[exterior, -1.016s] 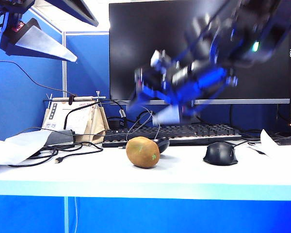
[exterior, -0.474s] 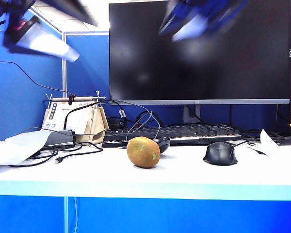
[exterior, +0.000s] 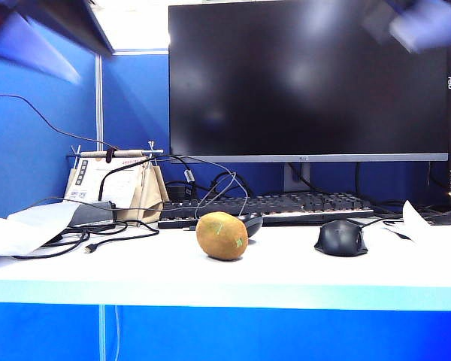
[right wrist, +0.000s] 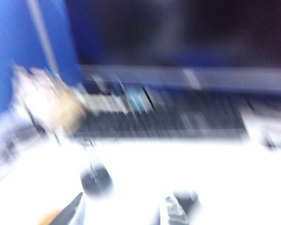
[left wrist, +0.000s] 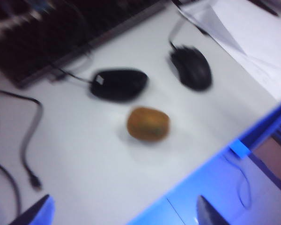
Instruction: Pick up the kiwi and place it near the upside-down mouse.
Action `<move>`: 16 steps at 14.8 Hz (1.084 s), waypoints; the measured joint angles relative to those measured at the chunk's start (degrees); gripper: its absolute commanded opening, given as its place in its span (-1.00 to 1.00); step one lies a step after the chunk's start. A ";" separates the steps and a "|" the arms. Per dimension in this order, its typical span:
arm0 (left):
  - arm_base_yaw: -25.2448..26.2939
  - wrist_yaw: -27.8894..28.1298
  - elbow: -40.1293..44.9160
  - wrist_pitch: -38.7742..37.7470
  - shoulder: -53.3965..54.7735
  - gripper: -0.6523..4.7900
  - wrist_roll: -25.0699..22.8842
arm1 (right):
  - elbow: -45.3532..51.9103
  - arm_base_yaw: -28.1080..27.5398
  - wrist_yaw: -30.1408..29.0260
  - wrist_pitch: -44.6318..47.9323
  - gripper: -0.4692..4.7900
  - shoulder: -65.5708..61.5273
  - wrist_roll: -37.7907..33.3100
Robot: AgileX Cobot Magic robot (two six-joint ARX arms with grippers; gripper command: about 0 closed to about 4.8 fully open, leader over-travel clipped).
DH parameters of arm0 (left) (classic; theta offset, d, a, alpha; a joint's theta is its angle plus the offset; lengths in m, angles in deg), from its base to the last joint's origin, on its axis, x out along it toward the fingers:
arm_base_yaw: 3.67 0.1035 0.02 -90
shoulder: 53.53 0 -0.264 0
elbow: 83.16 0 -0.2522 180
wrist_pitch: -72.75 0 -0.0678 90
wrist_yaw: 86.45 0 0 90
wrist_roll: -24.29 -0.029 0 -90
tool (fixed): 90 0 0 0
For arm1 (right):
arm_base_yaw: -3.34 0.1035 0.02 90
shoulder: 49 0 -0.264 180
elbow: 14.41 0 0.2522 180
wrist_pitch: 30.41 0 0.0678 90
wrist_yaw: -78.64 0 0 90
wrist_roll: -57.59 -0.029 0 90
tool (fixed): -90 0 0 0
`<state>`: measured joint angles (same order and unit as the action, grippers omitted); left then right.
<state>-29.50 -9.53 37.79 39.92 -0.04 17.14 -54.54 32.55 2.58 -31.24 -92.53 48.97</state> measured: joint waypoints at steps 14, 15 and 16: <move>-0.11 19.28 35.26 11.58 -24.15 0.70 16.70 | 20.33 0.02 19.15 -34.16 -0.02 42.77 -7.61; -0.11 20.11 36.83 11.61 -24.13 0.70 16.92 | 21.09 0.02 19.32 -35.12 -0.02 42.77 -7.65; -0.11 21.81 38.51 11.63 -24.13 0.70 17.09 | 22.18 0.02 19.21 -36.09 -0.02 42.66 -7.82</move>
<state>-29.61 12.28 76.30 51.55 -24.17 34.23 -32.35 32.58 21.79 -67.33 -49.87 41.14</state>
